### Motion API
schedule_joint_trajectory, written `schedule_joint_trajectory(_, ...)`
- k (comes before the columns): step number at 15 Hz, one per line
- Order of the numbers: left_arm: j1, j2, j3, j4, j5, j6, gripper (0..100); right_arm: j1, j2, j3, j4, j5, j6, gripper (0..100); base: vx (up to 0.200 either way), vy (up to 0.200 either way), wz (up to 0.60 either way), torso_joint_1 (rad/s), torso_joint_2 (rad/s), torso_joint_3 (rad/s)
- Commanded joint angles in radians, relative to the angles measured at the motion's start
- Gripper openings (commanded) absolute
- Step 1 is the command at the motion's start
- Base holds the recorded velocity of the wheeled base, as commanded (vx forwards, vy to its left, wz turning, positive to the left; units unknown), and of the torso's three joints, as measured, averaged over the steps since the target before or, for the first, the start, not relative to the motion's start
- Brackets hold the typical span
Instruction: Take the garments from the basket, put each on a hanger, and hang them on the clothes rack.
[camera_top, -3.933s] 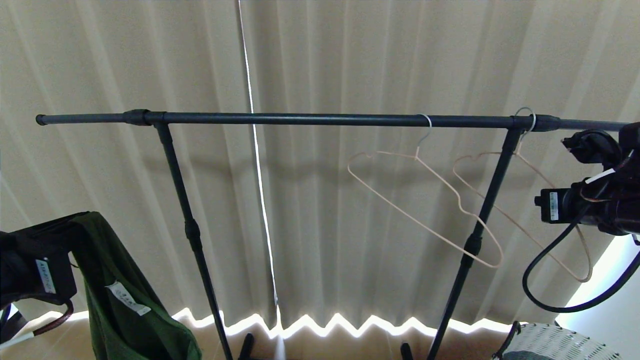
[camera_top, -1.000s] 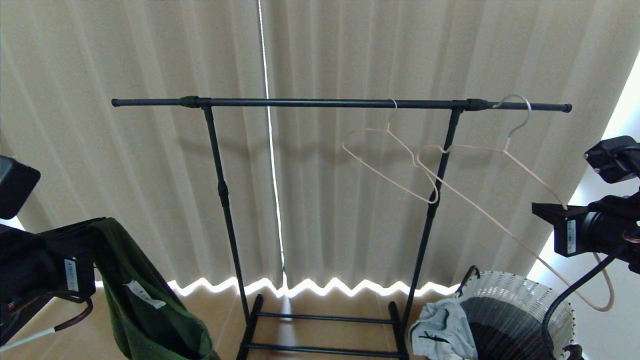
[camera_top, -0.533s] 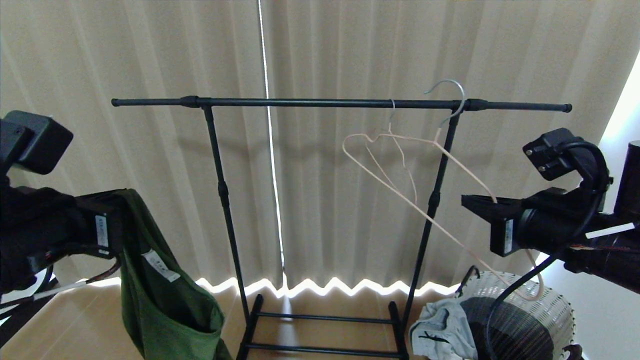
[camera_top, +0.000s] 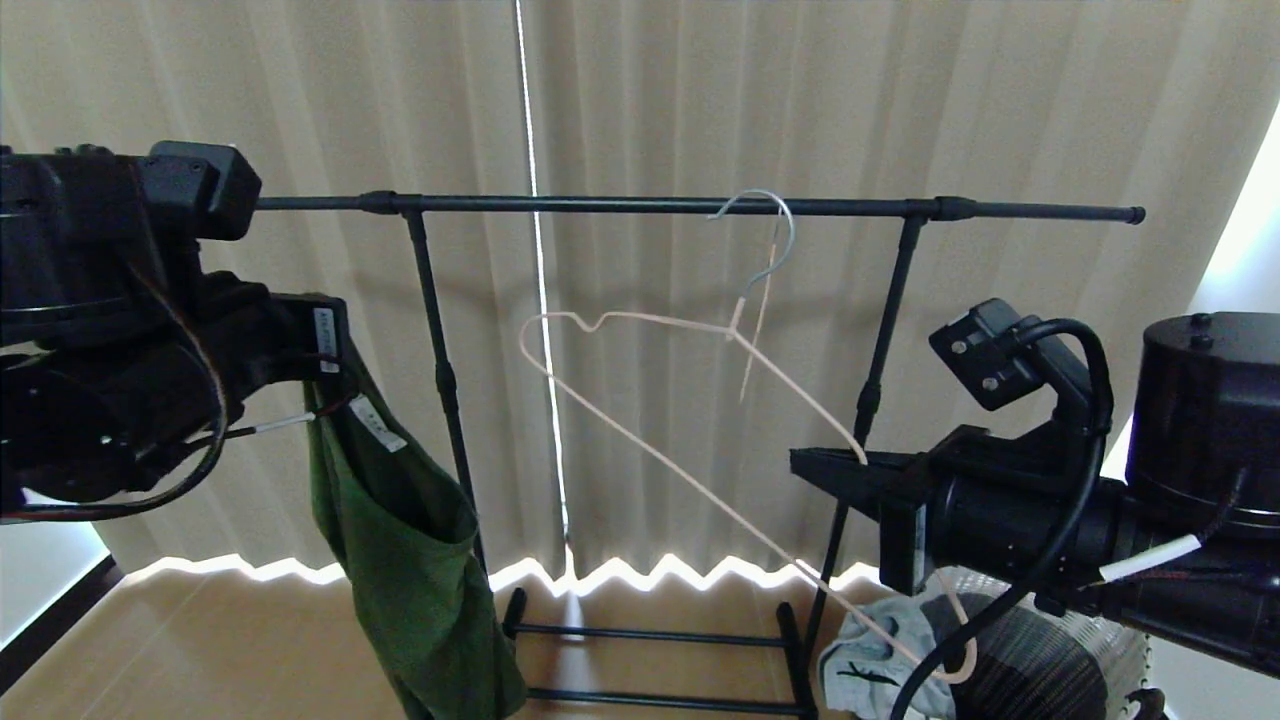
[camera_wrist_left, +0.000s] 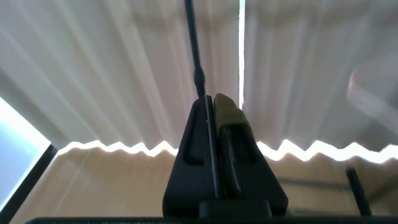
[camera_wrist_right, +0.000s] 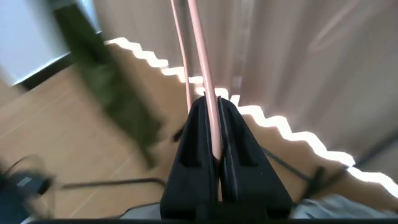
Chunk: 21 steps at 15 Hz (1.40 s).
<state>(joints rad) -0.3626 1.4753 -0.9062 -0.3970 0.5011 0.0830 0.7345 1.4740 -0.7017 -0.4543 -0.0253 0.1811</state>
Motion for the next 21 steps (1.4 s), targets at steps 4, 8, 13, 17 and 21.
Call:
schedule_joint_trajectory(4,-0.087,0.099,-0.046,-0.031,0.025,-0.003,0,0.103,0.005,-0.004,-0.001,0.004,0.018,0,0.000,0.000,0.00,0.000,0.00,0.000)
schedule_joint_trajectory(8,-0.084,0.122,-0.062,-0.032,0.034,0.000,0,0.135,0.000,-0.012,-0.001,0.002,0.055,0,0.000,0.000,0.00,0.000,0.00,0.000)
schedule_joint_trajectory(13,-0.081,0.141,-0.091,-0.031,0.056,0.006,0,0.157,-0.018,-0.007,-0.001,0.002,0.067,0,0.000,0.000,0.00,0.000,0.00,0.000)
schedule_joint_trajectory(17,-0.053,0.161,-0.108,-0.031,0.057,0.004,0,0.183,-0.060,0.008,0.000,0.002,0.080,0,0.000,0.000,0.00,0.000,0.00,0.000)
schedule_joint_trajectory(21,-0.053,0.160,-0.108,-0.031,0.057,0.004,0,0.201,-0.054,0.005,0.000,0.002,0.080,0,0.000,0.000,0.00,0.000,0.00,0.000)
